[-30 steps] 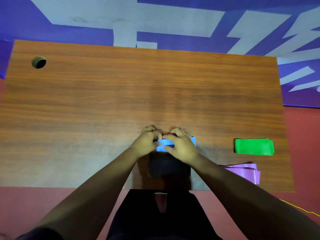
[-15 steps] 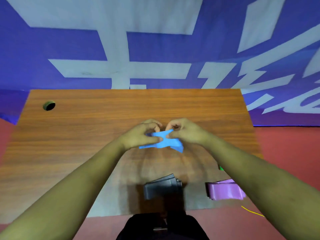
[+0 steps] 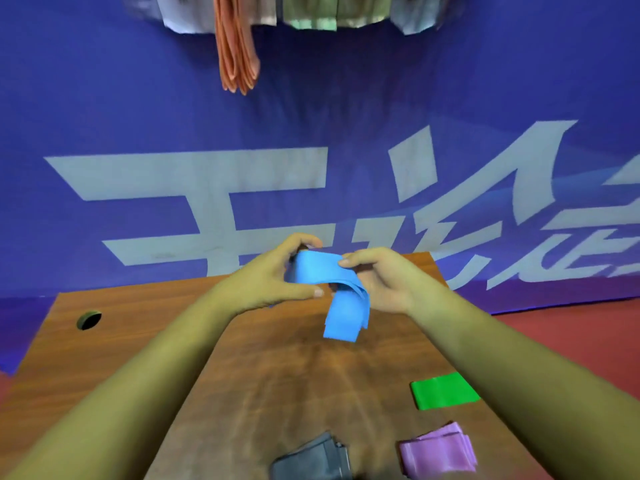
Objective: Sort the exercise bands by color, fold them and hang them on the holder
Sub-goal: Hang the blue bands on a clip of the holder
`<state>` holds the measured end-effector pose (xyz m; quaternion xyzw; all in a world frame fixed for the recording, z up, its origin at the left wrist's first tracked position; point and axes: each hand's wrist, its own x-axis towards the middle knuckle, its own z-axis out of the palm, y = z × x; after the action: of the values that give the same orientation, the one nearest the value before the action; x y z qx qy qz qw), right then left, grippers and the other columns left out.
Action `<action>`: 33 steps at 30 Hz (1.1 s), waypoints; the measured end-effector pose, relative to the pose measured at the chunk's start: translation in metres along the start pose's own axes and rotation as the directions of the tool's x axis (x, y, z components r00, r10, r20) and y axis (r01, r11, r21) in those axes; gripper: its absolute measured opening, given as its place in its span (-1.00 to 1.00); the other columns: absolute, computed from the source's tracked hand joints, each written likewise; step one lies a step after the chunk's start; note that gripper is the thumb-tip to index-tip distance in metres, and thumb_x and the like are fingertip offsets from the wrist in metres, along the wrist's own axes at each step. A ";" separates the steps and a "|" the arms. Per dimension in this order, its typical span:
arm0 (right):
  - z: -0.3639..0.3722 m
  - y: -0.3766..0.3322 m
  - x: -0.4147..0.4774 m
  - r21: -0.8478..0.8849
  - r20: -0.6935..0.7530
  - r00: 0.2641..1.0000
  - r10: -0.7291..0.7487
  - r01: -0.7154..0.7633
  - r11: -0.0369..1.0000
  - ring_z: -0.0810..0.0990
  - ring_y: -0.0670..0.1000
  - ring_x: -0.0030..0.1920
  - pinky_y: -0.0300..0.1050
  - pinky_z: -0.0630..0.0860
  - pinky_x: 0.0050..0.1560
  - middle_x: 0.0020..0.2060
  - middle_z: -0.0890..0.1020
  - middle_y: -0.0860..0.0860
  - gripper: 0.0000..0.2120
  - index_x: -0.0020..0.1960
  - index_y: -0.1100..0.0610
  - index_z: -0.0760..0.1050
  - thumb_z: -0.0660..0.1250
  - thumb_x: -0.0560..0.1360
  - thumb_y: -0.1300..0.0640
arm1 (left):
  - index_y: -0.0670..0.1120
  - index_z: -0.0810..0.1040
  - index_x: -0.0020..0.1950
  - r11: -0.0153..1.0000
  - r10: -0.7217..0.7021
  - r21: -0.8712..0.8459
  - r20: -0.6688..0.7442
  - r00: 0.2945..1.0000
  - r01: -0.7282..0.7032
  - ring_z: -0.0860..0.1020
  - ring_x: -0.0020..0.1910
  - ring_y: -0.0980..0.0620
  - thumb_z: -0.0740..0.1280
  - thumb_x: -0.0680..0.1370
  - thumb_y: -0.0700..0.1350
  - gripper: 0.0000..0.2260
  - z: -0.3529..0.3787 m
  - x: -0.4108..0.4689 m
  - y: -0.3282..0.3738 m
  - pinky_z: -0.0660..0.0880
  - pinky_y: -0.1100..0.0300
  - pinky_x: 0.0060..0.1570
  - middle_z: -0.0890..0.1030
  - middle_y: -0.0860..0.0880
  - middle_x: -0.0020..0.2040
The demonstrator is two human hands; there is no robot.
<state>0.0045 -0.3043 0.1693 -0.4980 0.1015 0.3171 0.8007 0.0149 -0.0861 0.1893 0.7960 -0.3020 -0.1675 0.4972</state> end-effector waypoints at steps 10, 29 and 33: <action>0.018 -0.061 -0.053 -0.468 0.059 0.891 -0.450 0.423 0.776 0.59 0.17 -0.07 0.02 0.48 -0.01 0.00 0.63 0.28 -0.72 0.20 0.08 0.53 0.38 0.50 0.19 | 0.08 0.52 0.12 0.996 0.084 0.013 -0.238 0.968 -0.084 0.60 -0.01 0.02 0.44 0.40 0.11 -0.67 -0.007 0.027 0.057 0.53 -0.03 0.08 0.61 0.12 0.01; 0.025 -0.198 -0.125 -0.881 0.196 0.401 -0.895 0.473 0.020 0.45 -0.17 -0.34 -0.32 0.39 -0.29 -0.29 0.61 -0.06 -0.89 -0.11 0.06 0.59 0.35 0.41 0.22 | 0.12 0.48 0.10 0.905 0.351 0.368 -0.364 0.863 -0.214 0.54 -0.14 0.17 0.51 0.41 0.08 -0.66 -0.034 0.115 0.199 0.45 0.21 -0.09 0.57 0.17 -0.08; 0.019 -0.234 -0.137 -0.858 0.214 0.314 -0.925 0.513 -0.024 0.49 -0.13 -0.30 -0.26 0.44 -0.24 -0.27 0.63 -0.05 -0.86 -0.09 0.03 0.59 0.33 0.36 0.12 | 0.16 0.38 0.15 0.843 0.466 0.461 -0.367 0.805 -0.278 0.56 -0.16 -0.06 0.43 0.43 0.00 -0.64 -0.039 0.133 0.230 0.53 0.00 -0.07 0.58 -0.01 -0.13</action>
<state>0.0376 -0.4144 0.4158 -0.8287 -0.1742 -0.2868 0.4479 0.0658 -0.2194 0.4170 0.8172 -0.3535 0.1942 0.4117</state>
